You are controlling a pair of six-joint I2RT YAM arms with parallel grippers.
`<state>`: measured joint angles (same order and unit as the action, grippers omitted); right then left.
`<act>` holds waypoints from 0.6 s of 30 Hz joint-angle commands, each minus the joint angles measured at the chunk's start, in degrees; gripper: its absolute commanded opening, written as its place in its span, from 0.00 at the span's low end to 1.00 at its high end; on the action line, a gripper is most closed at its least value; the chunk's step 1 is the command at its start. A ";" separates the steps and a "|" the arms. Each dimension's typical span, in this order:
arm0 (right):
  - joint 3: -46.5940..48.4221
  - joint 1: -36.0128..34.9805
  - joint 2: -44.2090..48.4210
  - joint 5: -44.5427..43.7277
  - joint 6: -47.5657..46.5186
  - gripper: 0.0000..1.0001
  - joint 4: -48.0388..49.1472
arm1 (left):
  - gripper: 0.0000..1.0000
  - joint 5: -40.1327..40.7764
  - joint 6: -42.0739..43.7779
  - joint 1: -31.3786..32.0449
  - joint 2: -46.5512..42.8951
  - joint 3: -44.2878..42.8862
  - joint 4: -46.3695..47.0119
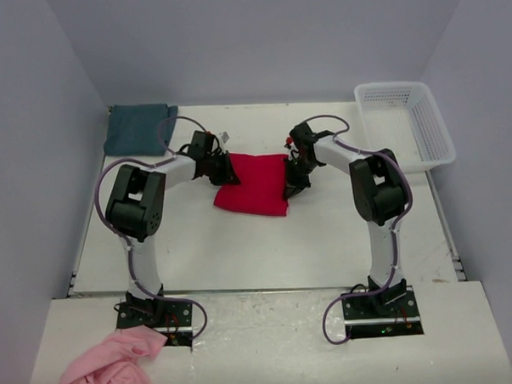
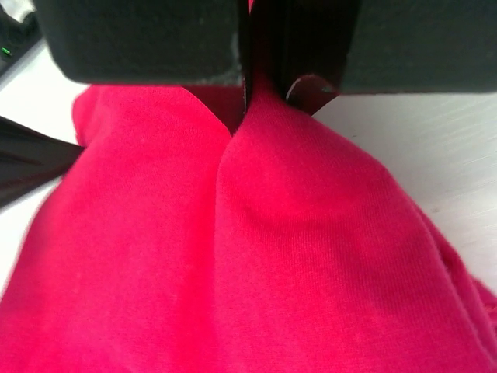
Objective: Fold and stack the t-shirts
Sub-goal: Put the neatly folded tshirt into the corner of the board with the left arm
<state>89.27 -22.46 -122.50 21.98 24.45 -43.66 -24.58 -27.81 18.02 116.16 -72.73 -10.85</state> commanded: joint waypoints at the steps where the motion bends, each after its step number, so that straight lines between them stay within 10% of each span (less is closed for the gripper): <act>1: -1.21 -0.74 5.60 -1.75 0.34 0.00 2.26 | 0.00 11.21 5.39 0.08 -1.80 -2.59 -10.23; 18: -14.73 -16.12 35.13 -9.59 2.45 0.00 8.68 | 0.00 35.20 17.08 -0.09 -0.24 -27.52 -21.39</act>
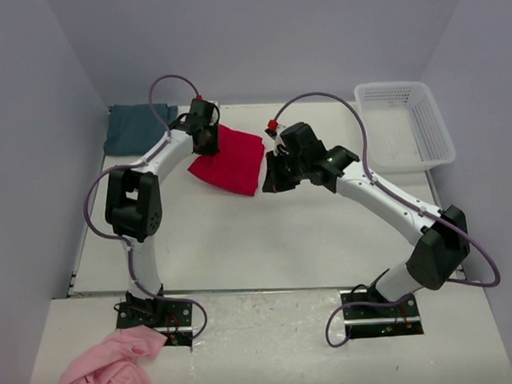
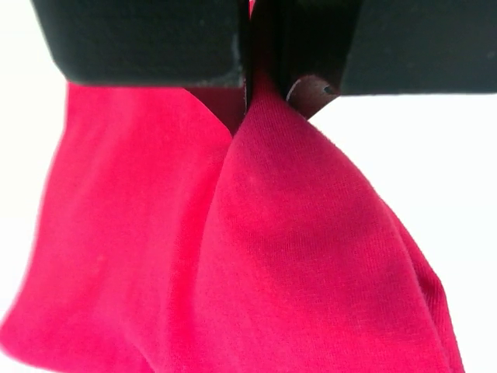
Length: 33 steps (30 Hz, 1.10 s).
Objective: Fold and stack the t-shirts
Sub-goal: Put the neatly folded tshirt into the corner of the board with the left arm
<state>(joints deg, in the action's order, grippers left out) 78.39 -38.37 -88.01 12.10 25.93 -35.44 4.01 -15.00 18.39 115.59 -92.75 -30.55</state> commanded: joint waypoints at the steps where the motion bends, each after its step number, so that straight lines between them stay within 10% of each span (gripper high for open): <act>1: -4.55 -0.65 1.51 0.64 0.96 0.00 0.55 | 0.00 8.28 4.72 -0.46 0.69 -9.01 -2.23; 12: -12.29 -2.94 3.98 -0.93 1.05 0.00 1.34 | 0.00 16.11 12.53 -4.94 8.94 -32.65 -10.32; 33: -16.16 -2.94 -1.99 0.21 1.75 0.00 2.40 | 0.00 12.96 24.76 -14.43 13.17 -44.36 -6.55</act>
<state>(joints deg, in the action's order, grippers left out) 62.30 -40.99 -89.86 12.91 27.09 -33.80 18.00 6.70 5.08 130.08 -133.75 -40.82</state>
